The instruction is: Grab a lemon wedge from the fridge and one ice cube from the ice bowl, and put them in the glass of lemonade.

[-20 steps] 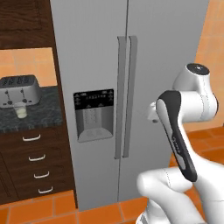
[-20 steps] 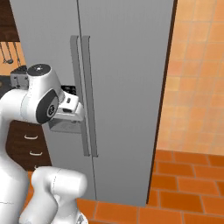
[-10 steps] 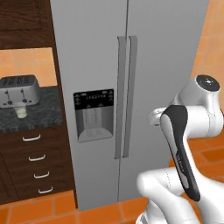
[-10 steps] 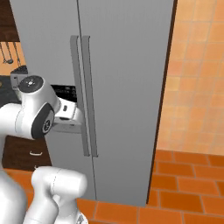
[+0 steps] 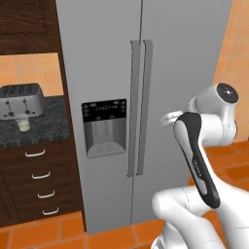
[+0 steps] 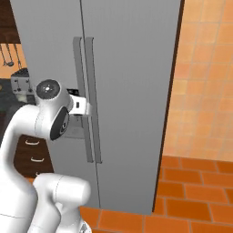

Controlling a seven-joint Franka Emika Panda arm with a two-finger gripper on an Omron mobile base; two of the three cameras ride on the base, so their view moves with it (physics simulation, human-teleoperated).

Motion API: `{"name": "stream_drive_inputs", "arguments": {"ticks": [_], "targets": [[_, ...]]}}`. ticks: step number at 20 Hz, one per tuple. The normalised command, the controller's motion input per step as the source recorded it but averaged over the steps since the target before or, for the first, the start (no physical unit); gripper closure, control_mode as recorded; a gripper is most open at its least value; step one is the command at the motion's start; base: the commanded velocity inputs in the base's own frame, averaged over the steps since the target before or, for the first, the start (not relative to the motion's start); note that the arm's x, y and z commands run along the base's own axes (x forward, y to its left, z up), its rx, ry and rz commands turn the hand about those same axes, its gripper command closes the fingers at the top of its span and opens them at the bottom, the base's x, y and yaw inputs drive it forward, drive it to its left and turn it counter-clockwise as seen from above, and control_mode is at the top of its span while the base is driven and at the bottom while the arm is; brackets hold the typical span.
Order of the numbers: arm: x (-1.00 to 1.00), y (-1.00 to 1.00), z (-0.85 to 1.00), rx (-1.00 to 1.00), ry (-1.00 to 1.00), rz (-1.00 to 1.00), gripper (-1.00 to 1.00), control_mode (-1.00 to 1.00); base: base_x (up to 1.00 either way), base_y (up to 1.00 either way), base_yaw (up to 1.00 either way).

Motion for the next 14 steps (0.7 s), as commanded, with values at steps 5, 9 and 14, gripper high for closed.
{"name": "stream_drive_inputs", "arguments": {"ticks": [5, 9, 14], "targets": [[1.0, 0.58, 0.36, -0.08, 0.04, 0.0, -1.0, -1.0, 0.0, 0.0, 0.0], [0.99, 0.33, -0.02, -0.06, 0.07, -0.04, -1.0, -1.0, 0.0, 0.0, 0.0], [0.61, -0.23, -0.06, 0.0, 0.02, 0.0, -1.0, -1.0, 0.0, 0.0, 0.0]]}}
